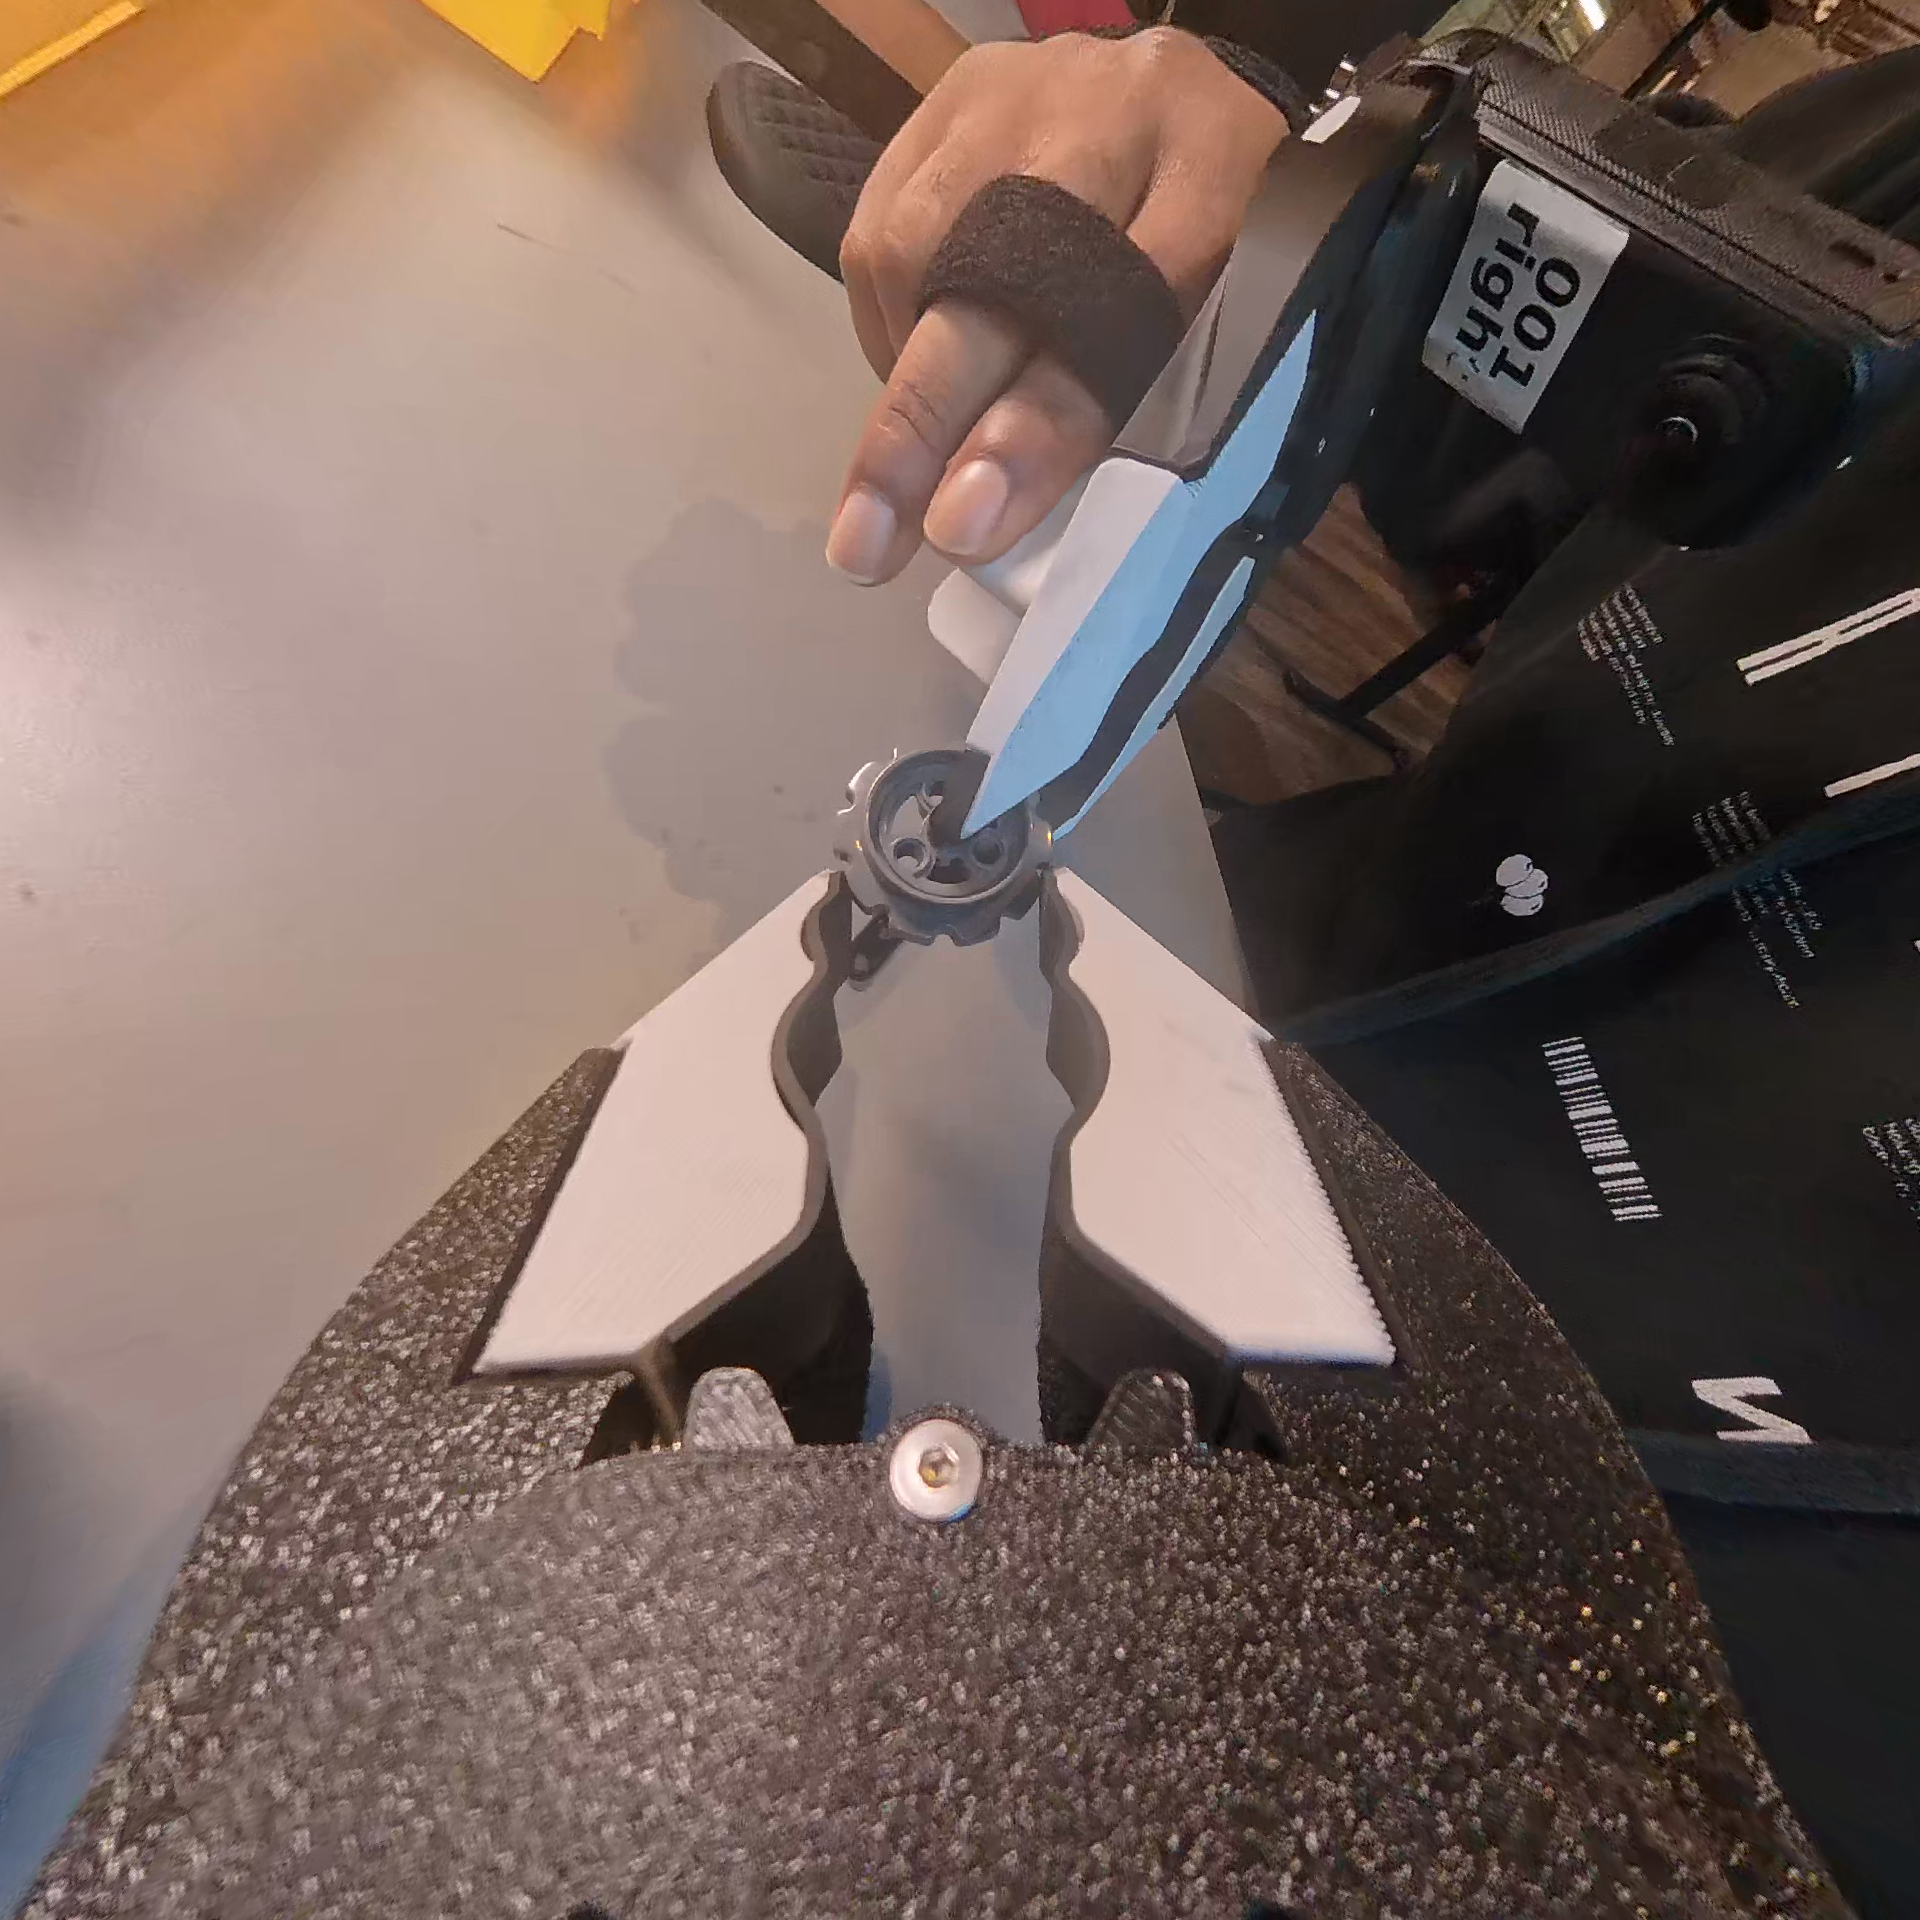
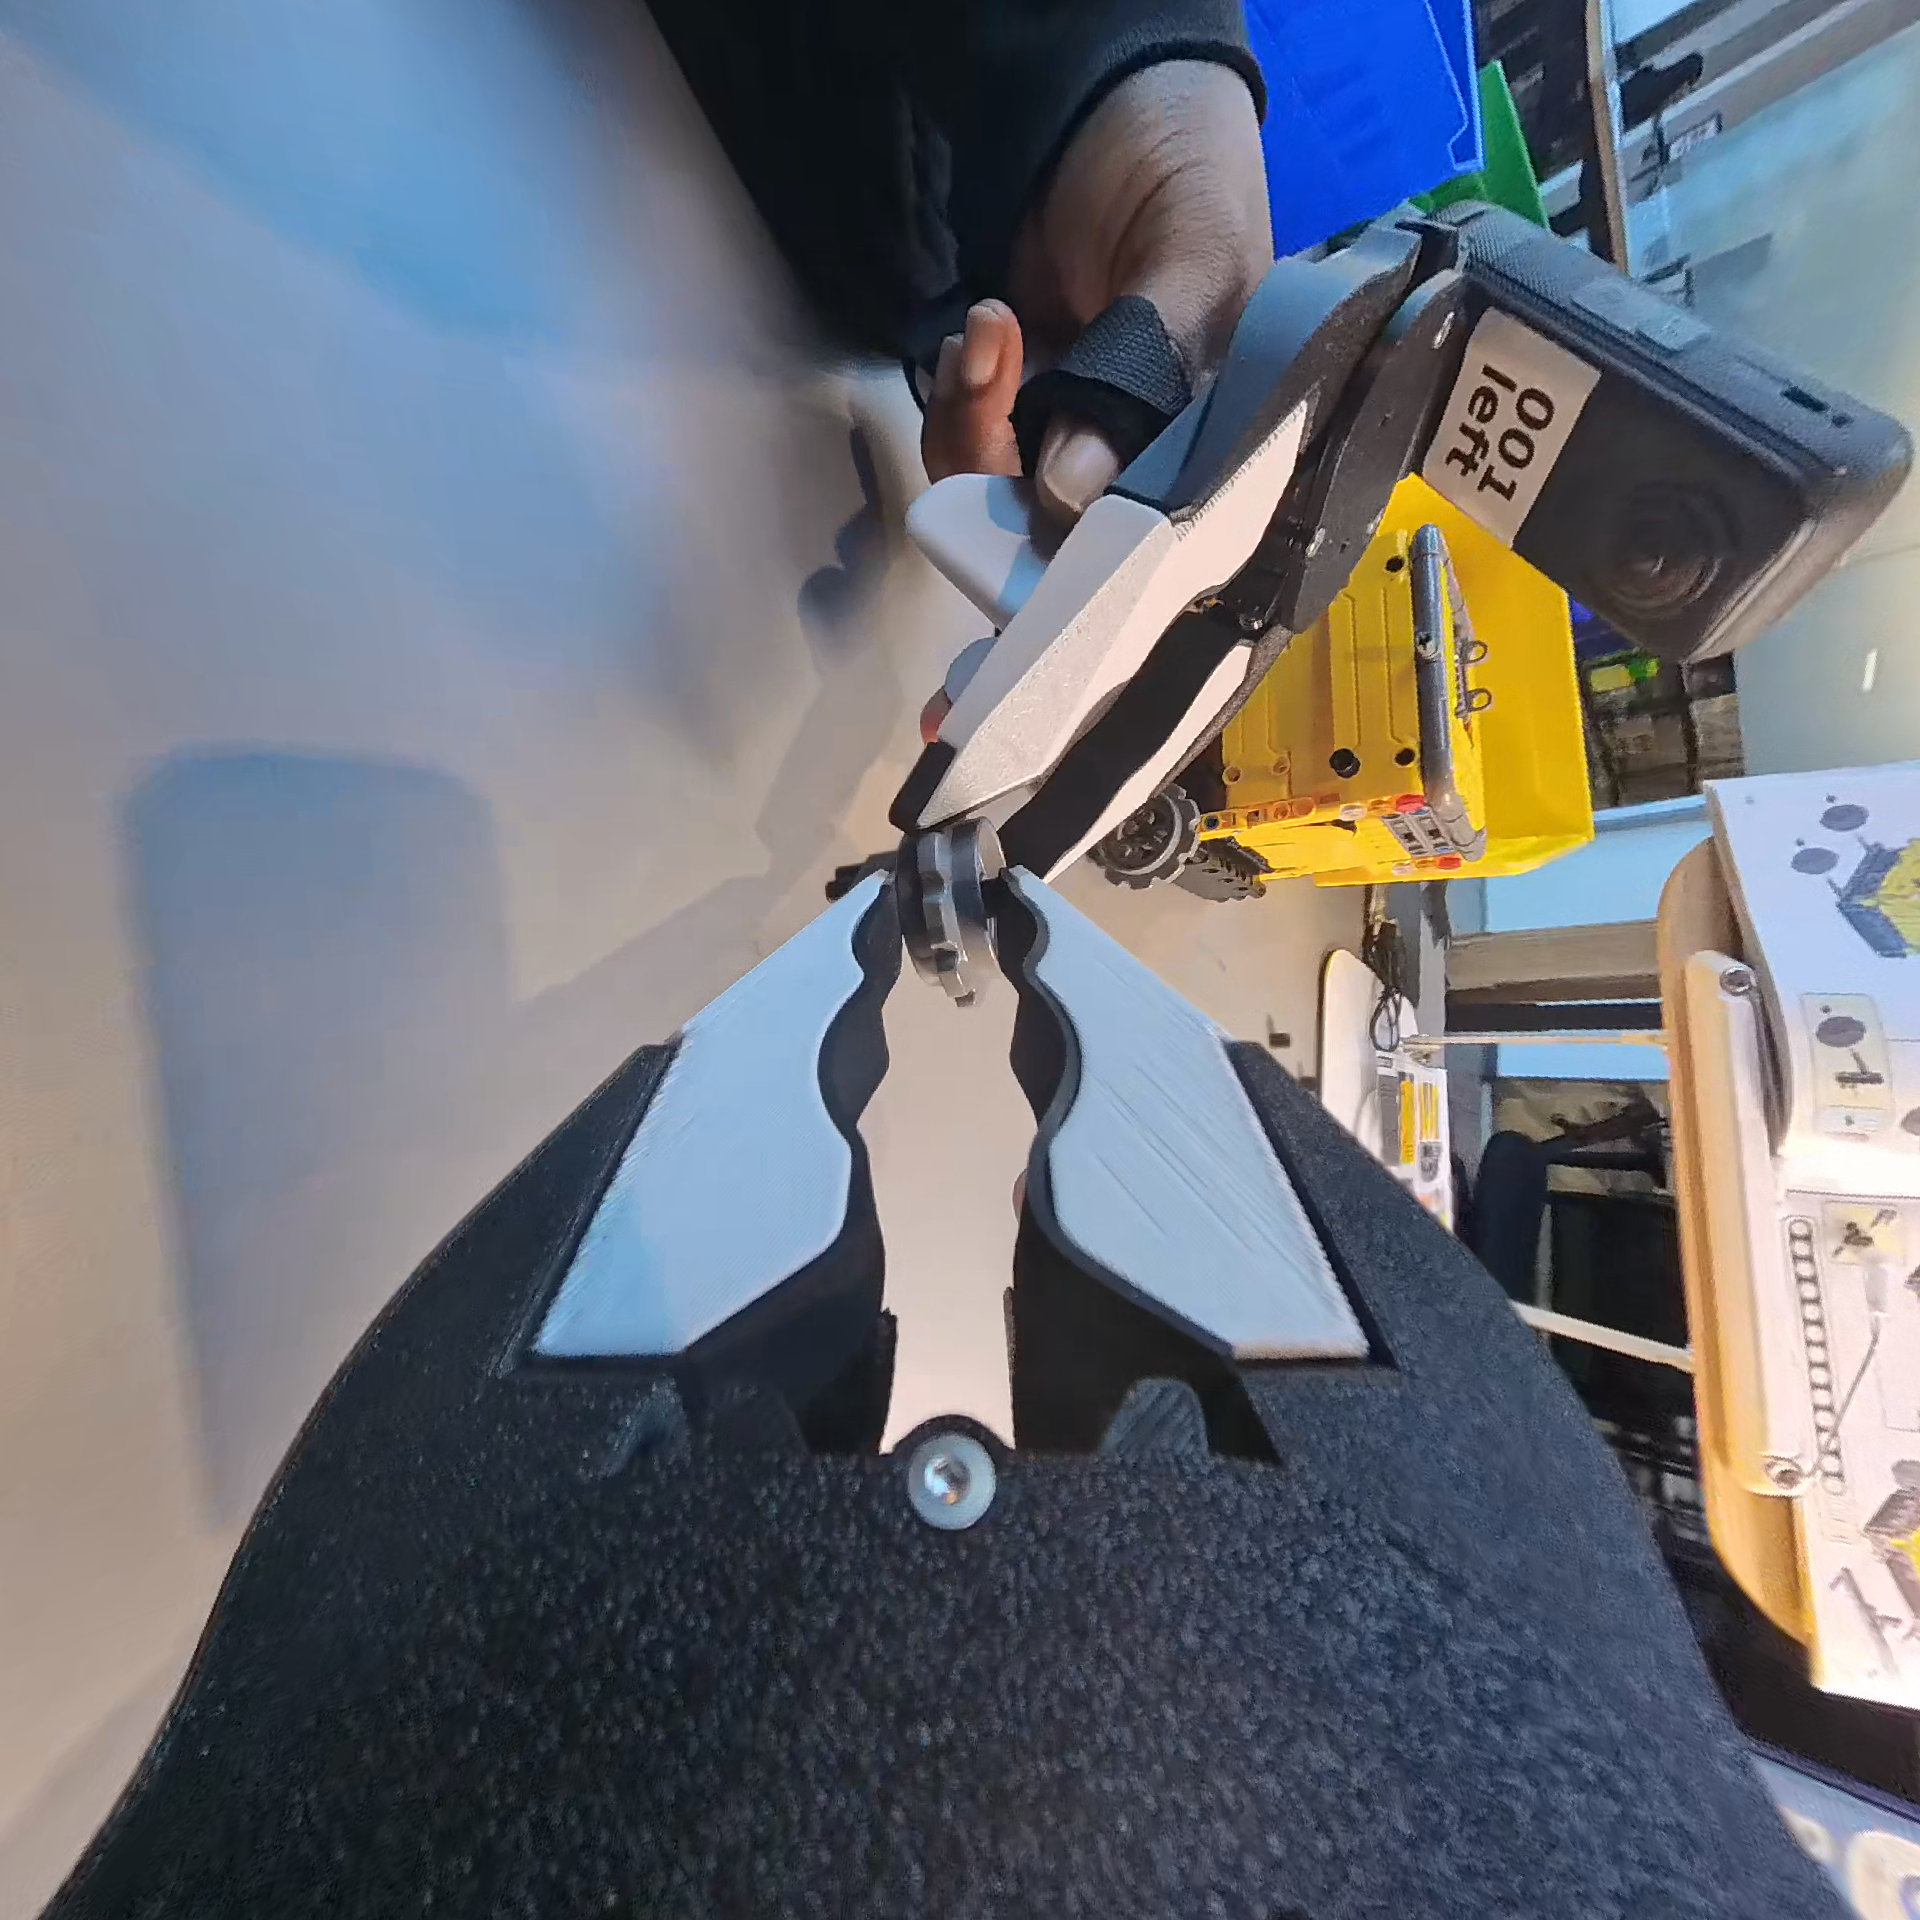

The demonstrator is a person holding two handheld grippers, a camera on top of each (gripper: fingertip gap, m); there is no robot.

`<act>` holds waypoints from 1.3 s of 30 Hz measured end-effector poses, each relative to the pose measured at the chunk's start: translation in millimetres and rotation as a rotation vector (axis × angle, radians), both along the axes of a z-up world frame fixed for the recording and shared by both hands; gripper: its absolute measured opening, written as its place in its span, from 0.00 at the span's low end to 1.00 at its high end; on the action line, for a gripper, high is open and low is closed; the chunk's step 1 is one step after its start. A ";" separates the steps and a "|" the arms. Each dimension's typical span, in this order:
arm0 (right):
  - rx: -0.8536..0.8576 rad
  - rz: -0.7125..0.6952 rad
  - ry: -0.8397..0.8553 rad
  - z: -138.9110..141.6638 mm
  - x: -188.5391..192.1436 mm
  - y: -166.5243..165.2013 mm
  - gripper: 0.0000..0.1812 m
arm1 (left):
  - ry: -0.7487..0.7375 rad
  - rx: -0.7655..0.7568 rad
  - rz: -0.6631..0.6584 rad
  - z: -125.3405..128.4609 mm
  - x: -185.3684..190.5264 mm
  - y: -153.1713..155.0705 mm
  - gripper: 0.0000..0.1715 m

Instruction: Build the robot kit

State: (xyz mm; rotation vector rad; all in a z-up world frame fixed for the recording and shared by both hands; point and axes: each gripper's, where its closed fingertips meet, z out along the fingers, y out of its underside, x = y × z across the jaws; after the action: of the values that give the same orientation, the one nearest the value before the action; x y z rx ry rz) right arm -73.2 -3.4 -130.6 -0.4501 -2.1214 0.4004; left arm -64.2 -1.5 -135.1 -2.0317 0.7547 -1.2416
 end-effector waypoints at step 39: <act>-1.154 -0.437 0.024 19.3 -18.8 43.0 0.12 | 0.548 0.748 0.177 8.4 -27.1 37.5 0.20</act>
State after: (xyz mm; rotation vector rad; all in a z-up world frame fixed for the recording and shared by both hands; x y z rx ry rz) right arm -92.0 39.6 -111.3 -1.4954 -1.5037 1.3359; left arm -91.3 36.0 -126.7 -1.7283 1.0592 -0.2064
